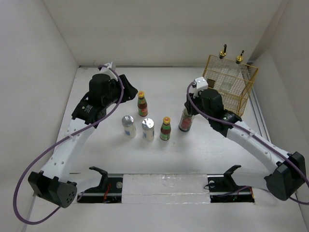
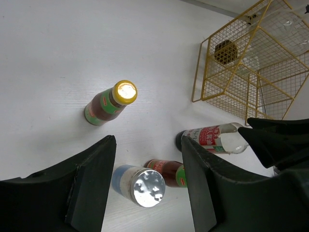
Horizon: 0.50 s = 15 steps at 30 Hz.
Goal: Organize the condiment bottles
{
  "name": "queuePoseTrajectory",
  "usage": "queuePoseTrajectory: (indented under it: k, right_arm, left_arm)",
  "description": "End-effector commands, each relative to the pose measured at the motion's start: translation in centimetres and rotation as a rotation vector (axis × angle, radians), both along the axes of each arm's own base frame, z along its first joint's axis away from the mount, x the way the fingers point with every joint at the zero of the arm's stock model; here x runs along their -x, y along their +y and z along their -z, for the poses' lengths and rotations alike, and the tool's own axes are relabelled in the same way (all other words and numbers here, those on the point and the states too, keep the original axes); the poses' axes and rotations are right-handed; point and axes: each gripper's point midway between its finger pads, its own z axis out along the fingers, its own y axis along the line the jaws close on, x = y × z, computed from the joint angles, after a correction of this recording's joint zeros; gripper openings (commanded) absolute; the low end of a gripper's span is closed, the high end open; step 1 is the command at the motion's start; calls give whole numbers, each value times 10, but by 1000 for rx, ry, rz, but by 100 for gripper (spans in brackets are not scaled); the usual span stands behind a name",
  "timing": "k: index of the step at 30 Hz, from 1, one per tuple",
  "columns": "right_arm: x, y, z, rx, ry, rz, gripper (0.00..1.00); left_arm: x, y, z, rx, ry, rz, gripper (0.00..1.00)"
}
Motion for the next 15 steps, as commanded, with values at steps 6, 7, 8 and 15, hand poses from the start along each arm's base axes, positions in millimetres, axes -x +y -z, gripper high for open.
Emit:
queuePoseTrajectory:
  k: [6, 7, 8, 15]
  right_arm:
    - [2, -4, -94, -117, -183, 66, 11]
    - [2, -11, -114, -125, -212, 77, 9]
    - [2, -18, -159, -149, -287, 85, 7]
    - [-11, -105, -261, -106, -414, 301, 0]
  left_arm:
    - [6, -2, -17, 32, -63, 22, 52]
    - [6, -2, -17, 32, -63, 22, 52]
    - [6, -2, -17, 32, -63, 22, 52]
    - [5, -2, -27, 34, -93, 25, 52]
